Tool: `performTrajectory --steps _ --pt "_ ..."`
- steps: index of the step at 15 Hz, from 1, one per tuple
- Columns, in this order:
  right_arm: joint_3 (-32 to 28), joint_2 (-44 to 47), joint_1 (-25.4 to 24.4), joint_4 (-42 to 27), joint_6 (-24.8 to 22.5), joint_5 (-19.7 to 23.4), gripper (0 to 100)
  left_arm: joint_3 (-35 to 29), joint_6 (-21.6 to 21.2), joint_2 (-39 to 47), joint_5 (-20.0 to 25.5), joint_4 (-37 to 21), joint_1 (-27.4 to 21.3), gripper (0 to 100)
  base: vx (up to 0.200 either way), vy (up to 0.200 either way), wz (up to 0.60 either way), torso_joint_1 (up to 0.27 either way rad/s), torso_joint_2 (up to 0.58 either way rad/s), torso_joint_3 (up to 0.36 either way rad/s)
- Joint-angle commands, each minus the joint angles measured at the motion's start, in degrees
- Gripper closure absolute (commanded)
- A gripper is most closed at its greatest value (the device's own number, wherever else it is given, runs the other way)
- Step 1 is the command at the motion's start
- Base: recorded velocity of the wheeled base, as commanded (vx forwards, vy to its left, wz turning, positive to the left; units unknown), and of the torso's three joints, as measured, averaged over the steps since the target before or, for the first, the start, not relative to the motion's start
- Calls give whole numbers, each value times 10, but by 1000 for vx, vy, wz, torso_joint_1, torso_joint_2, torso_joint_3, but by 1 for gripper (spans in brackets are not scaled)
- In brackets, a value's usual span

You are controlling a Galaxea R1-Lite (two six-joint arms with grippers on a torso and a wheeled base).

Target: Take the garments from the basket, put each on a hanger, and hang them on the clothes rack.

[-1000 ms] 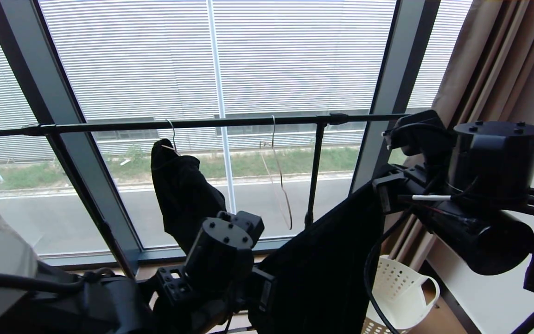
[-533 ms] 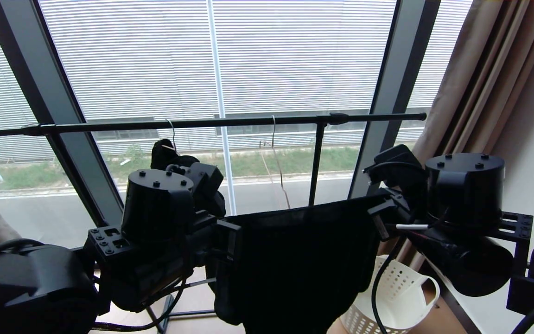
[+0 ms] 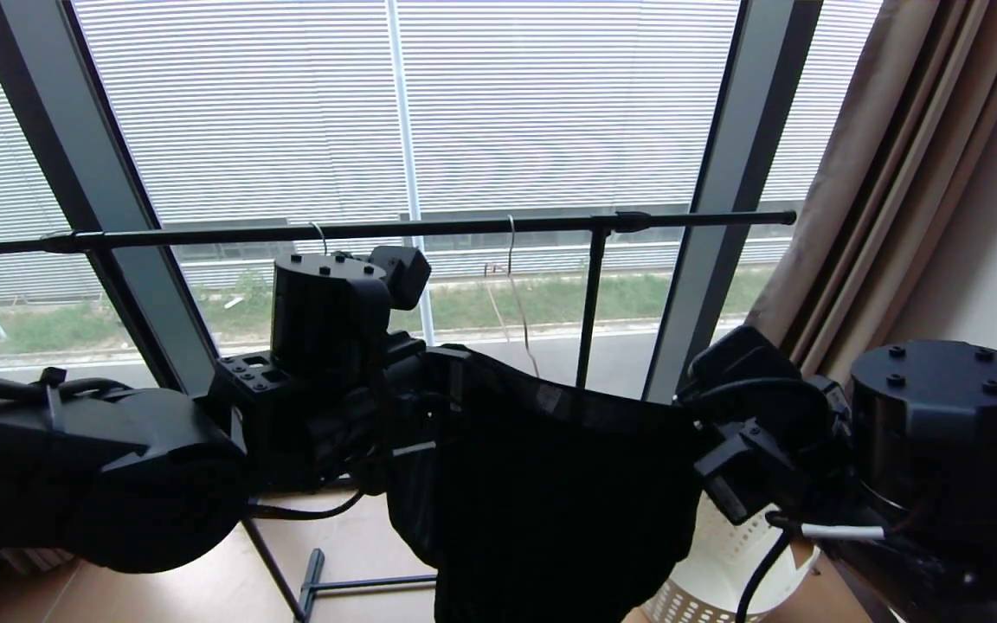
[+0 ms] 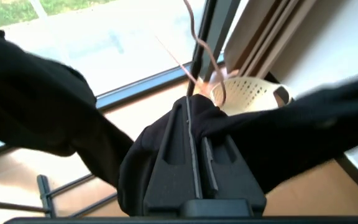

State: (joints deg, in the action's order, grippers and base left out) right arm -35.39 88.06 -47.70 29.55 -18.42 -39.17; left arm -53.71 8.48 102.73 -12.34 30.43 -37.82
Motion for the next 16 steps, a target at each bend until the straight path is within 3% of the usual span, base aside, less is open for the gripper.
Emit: performTrajectory --steps 1,4,7,12,16 --pt "37 -51 -66 -1 -24 10 100 -51 0 44 0 -1 4 100 0 0 0 0 0 0" --pt "42 -46 -155 5 -18 16 100 -122 1 69 0 -52 -1 100 0 0 0 0 0 0" --pt "10 -17 -201 7 63 20 100 -186 0 85 0 -90 -9 100 0 0 0 0 0 0" --pt "-53 10 -220 7 176 19 100 -213 -1 99 0 -105 -26 100 0 0 0 0 0 0" --pt "-60 13 -220 7 192 17 100 -210 -1 96 0 -114 -29 100 0 0 0 0 0 0"
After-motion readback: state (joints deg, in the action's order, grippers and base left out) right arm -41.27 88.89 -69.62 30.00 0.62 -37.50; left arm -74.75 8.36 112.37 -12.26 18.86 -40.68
